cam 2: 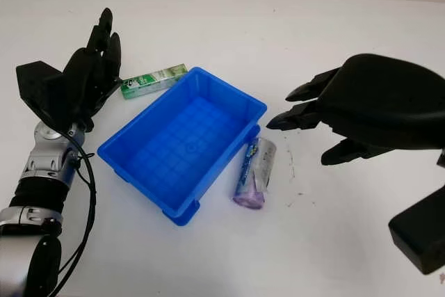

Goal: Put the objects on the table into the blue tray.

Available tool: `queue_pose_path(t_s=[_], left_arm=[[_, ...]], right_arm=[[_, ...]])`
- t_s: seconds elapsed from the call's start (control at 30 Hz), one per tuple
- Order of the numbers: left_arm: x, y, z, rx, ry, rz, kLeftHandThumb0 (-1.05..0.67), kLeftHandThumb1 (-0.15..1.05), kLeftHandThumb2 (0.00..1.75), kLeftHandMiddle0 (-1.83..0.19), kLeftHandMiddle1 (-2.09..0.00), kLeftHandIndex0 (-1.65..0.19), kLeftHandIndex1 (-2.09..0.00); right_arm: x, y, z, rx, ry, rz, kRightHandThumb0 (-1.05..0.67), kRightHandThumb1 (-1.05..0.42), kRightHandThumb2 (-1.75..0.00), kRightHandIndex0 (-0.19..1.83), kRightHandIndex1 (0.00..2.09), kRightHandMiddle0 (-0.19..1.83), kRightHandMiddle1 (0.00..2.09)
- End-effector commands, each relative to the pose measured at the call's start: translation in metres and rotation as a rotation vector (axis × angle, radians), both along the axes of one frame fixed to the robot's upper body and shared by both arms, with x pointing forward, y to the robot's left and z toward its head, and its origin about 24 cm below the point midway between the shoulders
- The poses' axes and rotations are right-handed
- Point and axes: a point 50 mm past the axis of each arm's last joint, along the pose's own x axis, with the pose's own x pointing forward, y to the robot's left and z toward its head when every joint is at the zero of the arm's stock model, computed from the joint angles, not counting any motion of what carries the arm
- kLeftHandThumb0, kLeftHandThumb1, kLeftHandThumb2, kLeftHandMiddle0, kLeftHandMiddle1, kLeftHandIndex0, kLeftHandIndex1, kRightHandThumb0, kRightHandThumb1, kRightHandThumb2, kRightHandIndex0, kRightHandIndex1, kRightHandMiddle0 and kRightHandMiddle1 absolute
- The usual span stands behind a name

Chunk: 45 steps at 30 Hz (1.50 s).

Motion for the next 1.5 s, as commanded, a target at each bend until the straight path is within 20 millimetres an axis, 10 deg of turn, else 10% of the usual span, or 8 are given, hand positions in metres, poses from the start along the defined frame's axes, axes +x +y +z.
queue_pose_path(t_s=[0.0, 1.47], left_arm=[[0.002, 0.002, 0.01, 0.018, -0.036, 0.001, -0.82, 1.05, 0.7, 0.19, 0.0, 0.19, 0.0], [-0.002, 0.005, 0.009, 0.026, -0.05, -0.006, -0.78, 1.05, 0.72, 0.19, 0.0, 0.19, 0.0]], right_arm=[[-0.005, 0.003, 0.0, -0.014, -0.01, 0.023, -0.34, -0.84, -0.06, 0.65, 0.07, 0.67, 0.05], [0.008, 0.019, -0.055, 0.138, 0.081, 0.193, -0.12, -0.89, -0.06, 0.71, 0.07, 0.71, 0.06]])
